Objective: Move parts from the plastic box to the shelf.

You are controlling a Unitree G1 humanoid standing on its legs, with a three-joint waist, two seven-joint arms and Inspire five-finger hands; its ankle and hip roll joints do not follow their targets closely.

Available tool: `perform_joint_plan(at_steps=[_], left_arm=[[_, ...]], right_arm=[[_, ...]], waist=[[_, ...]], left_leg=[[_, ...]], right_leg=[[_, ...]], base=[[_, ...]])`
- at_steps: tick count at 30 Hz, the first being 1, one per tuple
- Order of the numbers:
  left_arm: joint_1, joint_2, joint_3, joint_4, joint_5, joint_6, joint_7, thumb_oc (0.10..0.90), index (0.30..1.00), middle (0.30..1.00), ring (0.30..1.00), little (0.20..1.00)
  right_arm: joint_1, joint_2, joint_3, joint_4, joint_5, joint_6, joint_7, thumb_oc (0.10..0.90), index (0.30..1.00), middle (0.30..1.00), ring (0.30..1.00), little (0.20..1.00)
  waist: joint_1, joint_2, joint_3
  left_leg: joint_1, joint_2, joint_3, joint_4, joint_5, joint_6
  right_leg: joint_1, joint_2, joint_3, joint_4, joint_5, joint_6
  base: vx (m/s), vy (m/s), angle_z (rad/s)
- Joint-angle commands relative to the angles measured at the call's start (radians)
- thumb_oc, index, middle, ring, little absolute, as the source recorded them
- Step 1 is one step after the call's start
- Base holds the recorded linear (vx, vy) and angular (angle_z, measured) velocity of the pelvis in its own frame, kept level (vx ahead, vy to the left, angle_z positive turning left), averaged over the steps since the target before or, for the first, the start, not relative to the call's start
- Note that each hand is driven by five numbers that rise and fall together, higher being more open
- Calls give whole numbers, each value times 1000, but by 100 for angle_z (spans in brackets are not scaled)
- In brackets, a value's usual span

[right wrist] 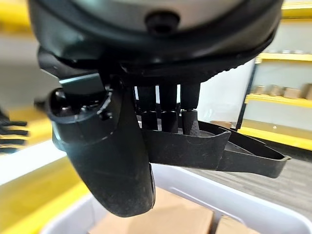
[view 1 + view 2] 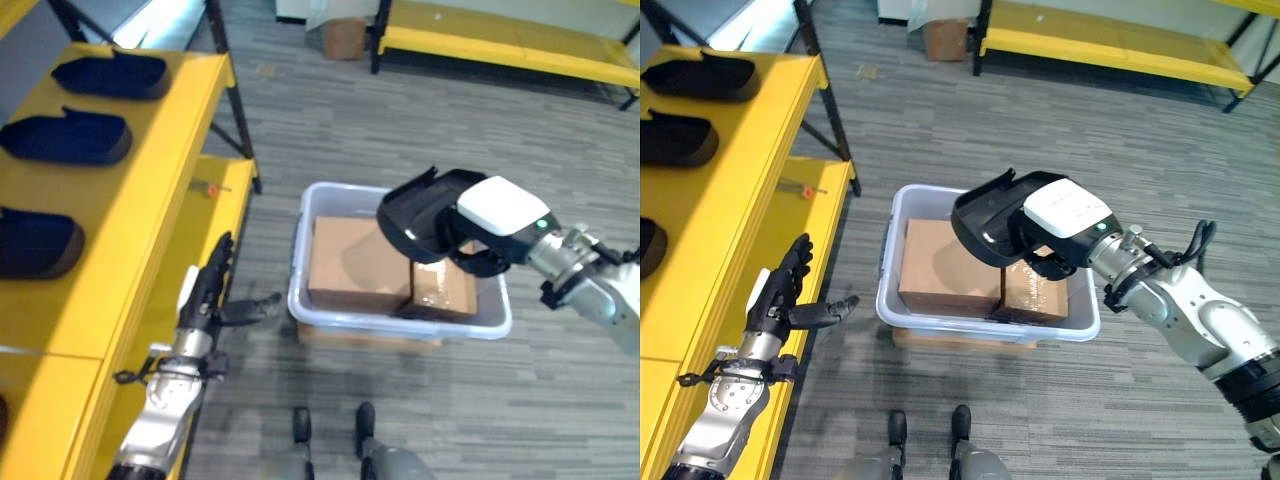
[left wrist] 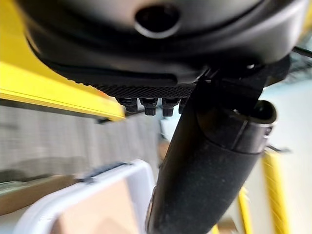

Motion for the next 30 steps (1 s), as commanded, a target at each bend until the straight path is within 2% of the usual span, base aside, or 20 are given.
perform_joint_plan(at_steps=[1,3,5,8,13,17,19,22,26,30], left_arm=[[-70,64,-86,-35,142,-107,55,900,1000,1000,1000,1000],[-102,78,-107,-40,211,-108,78,900,1000,1000,1000,1000],[-166,115,-146,-40,372,-109,124,900,1000,1000,1000,1000],[-190,136,-165,-47,455,-112,147,900,1000,1000,1000,1000],[-274,187,-257,-46,641,-122,188,900,1000,1000,1000,1000],[-322,209,-304,-40,711,-125,201,900,1000,1000,1000,1000],[-379,235,-355,-34,789,-125,220,900,1000,1000,1000,1000],[-396,240,-368,-28,809,-122,226,900,1000,1000,1000,1000],[-431,260,-393,-38,922,-109,250,900,1000,1000,1000,1000],[-440,257,-397,-45,952,-102,254,900,1000,1000,1000,1000]], right_arm=[[-102,29,-28,14,109,-1,-58,400,300,300,300,300],[-116,48,-17,-5,131,-8,-58,400,300,300,300,300],[-149,72,20,-17,153,-17,-62,400,300,300,300,300],[-156,81,24,-27,172,-21,-65,400,300,300,300,300],[-173,101,53,-23,197,-31,-75,400,300,300,300,300],[-191,112,74,-21,207,-35,-78,400,300,300,300,300],[-216,119,103,-16,207,-38,-83,400,300,300,300,300],[-223,123,110,-13,206,-38,-83,400,300,300,300,300],[-246,140,134,-1,203,-38,-81,400,300,300,300,300],[-250,156,142,6,203,-37,-77,400,300,300,300,300]], waist=[[14,1,-233],[6,0,-243],[-4,-1,-258],[-9,-1,-265],[-20,-3,-280],[-24,-3,-285],[-27,-5,-289],[-28,-6,-289],[-29,-8,-289],[-28,-9,-289]], left_leg=[[43,76,-56,-25,-60,-64],[53,80,-47,-25,-65,-64],[69,87,-31,-25,-72,-65],[74,90,-29,-25,-75,-66],[86,91,-25,-25,-80,-67],[89,92,-24,-25,-83,-68],[91,93,-23,-25,-83,-68],[92,93,-23,-25,-83,-69],[96,94,-25,-25,-87,-68],[101,94,-24,-25,-88,-66]], right_leg=[[9,-41,-2,31,-66,97],[14,-38,9,30,-65,98],[21,-35,26,29,-66,100],[24,-34,33,31,-67,101],[35,-34,33,32,-75,103],[39,-35,32,33,-77,104],[42,-35,30,34,-79,103],[43,-35,29,35,-80,104],[50,-35,30,32,-82,104],[52,-34,31,32,-83,103]], base=[[19,4,-16],[25,1,-16],[22,6,-25],[15,2,-8],[11,0,-3],[0,0,0],[0,0,0],[0,0,0],[0,0,0],[0,0,0]])
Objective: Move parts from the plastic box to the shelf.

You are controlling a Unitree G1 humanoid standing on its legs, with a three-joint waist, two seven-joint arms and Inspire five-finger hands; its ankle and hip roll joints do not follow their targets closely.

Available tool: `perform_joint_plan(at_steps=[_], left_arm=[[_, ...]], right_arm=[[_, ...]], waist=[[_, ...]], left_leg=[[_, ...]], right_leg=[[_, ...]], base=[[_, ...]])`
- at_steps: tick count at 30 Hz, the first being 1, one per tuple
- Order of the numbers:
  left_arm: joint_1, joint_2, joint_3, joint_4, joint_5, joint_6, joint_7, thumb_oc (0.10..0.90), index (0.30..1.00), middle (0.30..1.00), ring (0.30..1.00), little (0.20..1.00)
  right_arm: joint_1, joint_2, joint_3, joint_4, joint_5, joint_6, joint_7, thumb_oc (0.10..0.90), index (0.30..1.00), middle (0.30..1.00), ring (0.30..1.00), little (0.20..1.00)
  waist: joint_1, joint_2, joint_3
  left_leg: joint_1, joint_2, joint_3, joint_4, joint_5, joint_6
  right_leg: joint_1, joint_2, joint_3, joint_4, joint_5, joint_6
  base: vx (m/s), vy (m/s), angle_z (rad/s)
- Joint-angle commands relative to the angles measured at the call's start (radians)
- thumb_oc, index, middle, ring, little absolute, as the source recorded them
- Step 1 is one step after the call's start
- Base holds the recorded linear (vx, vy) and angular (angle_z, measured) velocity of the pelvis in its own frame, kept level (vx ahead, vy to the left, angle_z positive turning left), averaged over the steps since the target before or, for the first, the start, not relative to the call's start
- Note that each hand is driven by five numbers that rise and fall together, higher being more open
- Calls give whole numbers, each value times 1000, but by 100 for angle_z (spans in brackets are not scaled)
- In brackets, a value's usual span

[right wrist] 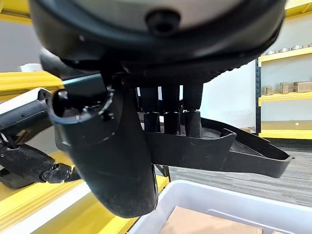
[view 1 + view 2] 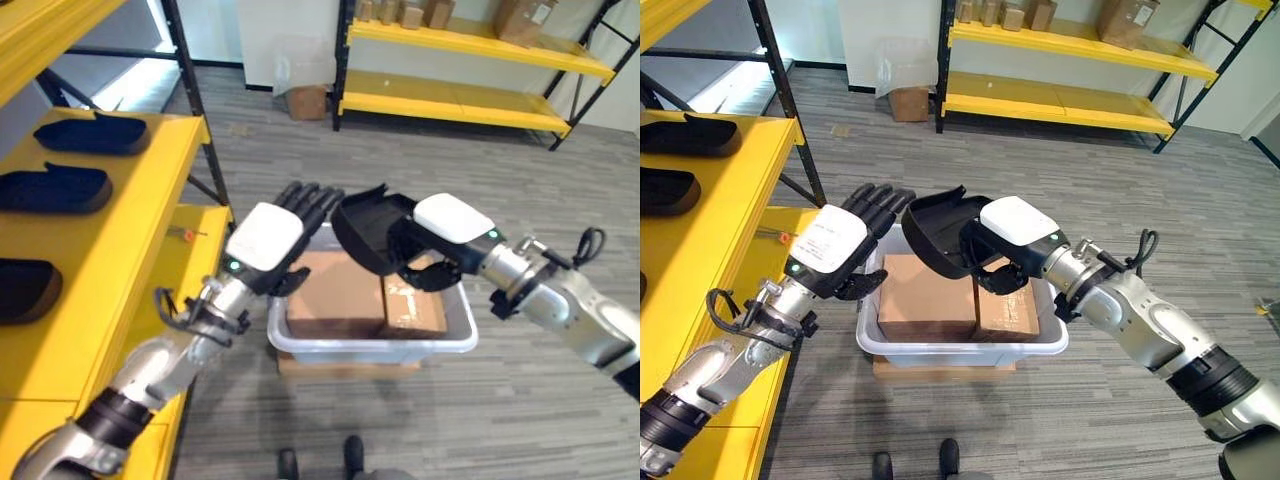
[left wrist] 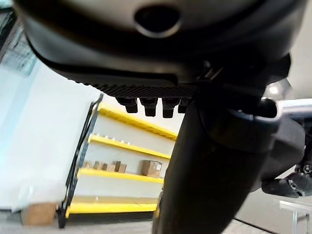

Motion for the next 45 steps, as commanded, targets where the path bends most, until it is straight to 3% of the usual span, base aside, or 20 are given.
perform_joint_plan(at_steps=[1,20,37,45], left_arm=[[-139,-28,-84,3,60,-34,85,900,1000,1000,1000,1000],[-197,-107,-111,-36,105,-27,99,900,1000,1000,1000,1000],[-216,-131,-129,-99,102,-37,99,900,1000,1000,1000,1000],[-221,-136,-170,-27,117,-30,81,900,1000,1000,1000,1000]], right_arm=[[-172,63,-3,37,54,-27,-94,400,300,300,300,300],[-187,140,3,48,36,-13,-90,400,300,300,300,300],[-182,182,-1,76,35,-8,-103,400,300,300,300,300],[-189,184,-6,69,33,-12,-102,400,300,300,300,300]], waist=[[-3,26,-187],[-10,26,-173],[-9,20,-173],[-13,20,-176]], left_leg=[[49,81,-59,-8,-75,-59],[49,81,-50,-8,-73,-53],[56,85,-49,-8,-79,-52],[59,88,-43,-8,-80,-52]], right_leg=[[23,-50,-14,32,-83,103],[18,-53,-3,32,-79,97],[25,-49,3,29,-84,95],[25,-47,7,28,-83,93]], base=[[0,0,0],[2,0,0],[0,0,0],[1,-1,0]])
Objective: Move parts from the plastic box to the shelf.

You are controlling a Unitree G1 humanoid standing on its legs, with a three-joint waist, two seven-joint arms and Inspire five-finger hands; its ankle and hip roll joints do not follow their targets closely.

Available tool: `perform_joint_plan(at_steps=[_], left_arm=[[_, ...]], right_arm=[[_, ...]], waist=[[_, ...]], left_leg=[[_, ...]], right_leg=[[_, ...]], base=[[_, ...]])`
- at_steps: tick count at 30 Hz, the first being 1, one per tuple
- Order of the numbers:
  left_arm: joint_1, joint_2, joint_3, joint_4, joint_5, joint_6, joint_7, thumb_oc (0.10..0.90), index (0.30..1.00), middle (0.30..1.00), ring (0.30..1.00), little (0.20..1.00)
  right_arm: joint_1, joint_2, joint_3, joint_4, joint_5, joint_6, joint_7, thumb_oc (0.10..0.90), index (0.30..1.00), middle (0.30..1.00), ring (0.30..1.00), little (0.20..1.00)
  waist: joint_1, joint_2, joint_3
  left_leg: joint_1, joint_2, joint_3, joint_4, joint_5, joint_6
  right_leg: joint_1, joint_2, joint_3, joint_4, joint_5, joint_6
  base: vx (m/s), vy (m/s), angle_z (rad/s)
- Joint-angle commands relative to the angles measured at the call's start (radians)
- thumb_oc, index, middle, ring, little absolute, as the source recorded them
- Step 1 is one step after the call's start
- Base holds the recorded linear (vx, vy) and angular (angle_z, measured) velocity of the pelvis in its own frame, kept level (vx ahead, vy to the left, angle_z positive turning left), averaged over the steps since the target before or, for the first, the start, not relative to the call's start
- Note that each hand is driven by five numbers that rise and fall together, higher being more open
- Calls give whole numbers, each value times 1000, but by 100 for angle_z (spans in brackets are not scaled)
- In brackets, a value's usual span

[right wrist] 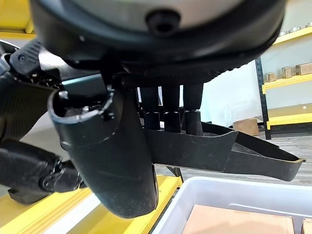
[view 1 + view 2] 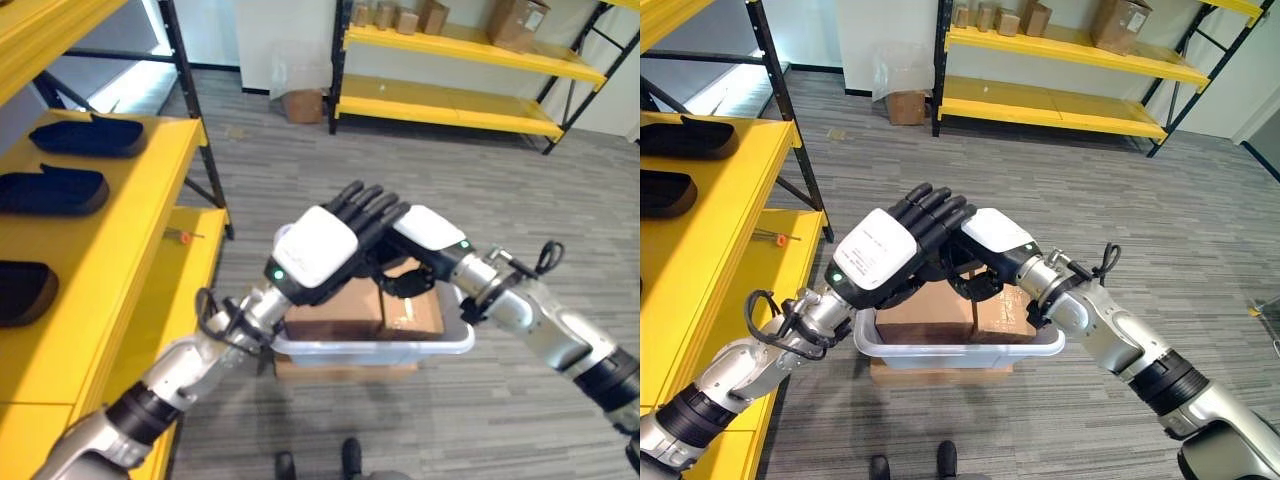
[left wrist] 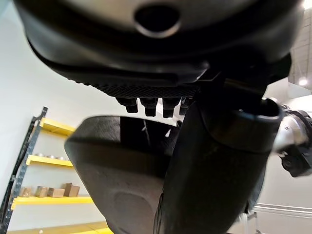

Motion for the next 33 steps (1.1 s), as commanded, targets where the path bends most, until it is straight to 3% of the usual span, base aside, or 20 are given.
perform_joint_plan(at_steps=[1,23,24,25,33], left_arm=[[-150,-53,-45,61,10,-4,57,900,1000,1000,1000,1000],[-129,-67,-38,193,39,44,72,900,1000,1000,1000,1000],[-131,-67,-40,197,41,45,71,602,583,583,583,583],[-134,-68,-45,202,42,46,70,400,300,300,300,300],[-127,-76,-47,220,46,47,68,400,300,300,300,300]], right_arm=[[-181,26,-32,34,34,-44,-102,400,300,300,300,300],[-172,28,-51,30,41,-48,-99,400,300,300,300,300],[-171,29,-52,30,43,-48,-99,400,300,300,300,300],[-170,29,-52,30,43,-47,-99,400,300,300,300,300],[-169,36,-58,31,45,-47,-97,400,300,300,300,300]], waist=[[-9,31,-165],[-16,35,-158],[-16,35,-158],[-17,36,-157],[-19,38,-158]], left_leg=[[56,89,-55,-8,-78,-53],[62,92,-41,-8,-81,-56],[62,92,-40,-8,-81,-56],[62,92,-40,-8,-81,-56],[64,91,-38,-8,-83,-56]], right_leg=[[26,-47,-4,28,-82,94],[26,-44,7,26,-84,93],[26,-44,8,26,-84,92],[25,-43,9,26,-84,92],[27,-43,12,24,-84,93]], base=[[0,0,0],[2,0,-2],[6,-2,-4],[0,0,0],[11,0,0]])
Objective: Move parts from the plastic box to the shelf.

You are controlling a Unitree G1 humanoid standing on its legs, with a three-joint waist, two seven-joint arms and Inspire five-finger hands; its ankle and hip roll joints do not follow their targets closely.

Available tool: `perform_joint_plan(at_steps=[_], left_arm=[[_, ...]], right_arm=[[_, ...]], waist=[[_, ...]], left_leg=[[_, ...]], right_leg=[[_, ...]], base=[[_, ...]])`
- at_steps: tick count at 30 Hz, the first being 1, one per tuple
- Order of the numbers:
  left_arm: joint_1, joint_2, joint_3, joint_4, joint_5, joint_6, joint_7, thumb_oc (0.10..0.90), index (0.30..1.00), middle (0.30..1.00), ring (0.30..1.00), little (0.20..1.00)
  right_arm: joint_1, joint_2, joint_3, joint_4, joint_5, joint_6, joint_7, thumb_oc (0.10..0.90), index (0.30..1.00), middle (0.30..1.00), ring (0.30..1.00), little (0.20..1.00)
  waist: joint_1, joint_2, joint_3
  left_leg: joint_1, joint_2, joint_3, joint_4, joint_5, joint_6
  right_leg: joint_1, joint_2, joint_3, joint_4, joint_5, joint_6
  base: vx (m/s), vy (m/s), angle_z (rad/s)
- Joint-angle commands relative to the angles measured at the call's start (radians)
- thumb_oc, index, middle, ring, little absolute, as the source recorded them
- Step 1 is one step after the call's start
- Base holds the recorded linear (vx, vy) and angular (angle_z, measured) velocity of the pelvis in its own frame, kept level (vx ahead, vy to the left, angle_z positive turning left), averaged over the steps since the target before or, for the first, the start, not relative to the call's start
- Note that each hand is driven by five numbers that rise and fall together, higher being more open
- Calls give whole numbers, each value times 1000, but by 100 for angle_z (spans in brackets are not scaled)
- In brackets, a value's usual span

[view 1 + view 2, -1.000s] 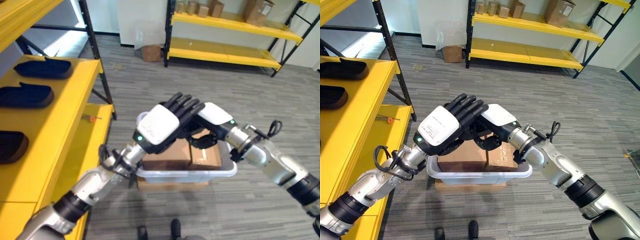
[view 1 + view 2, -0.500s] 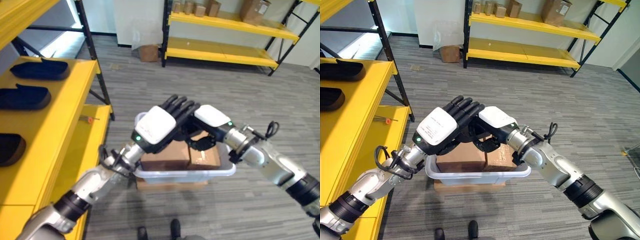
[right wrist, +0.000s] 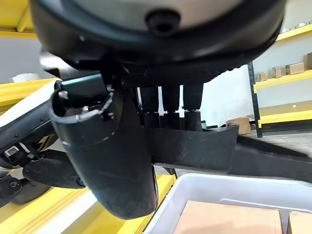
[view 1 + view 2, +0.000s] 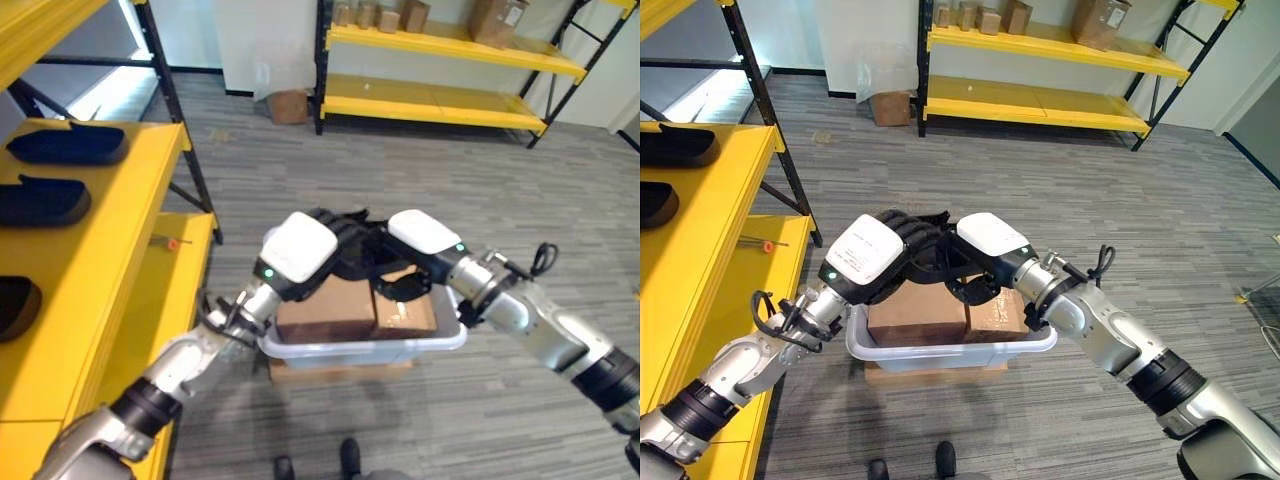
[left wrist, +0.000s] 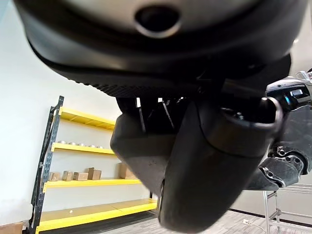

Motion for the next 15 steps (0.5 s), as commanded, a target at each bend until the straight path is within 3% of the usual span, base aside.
perform_joint_plan(at_steps=[1,15], left_arm=[[-110,-67,-46,77,2,0,66,400,300,300,300,300],[-80,-95,-34,53,-34,-8,64,400,300,300,300,300]], right_arm=[[-160,37,-89,30,46,-46,-100,400,300,300,300,300],[-145,62,-104,24,45,-43,-103,400,300,300,300,300]], waist=[[3,36,-154],[5,35,-157]], left_leg=[[56,87,-61,-9,-77,-54],[60,88,-60,-9,-81,-52]], right_leg=[[28,-47,-10,23,-83,93],[33,-48,-7,21,-86,91]], base=[[0,0,0],[0,0,0]])
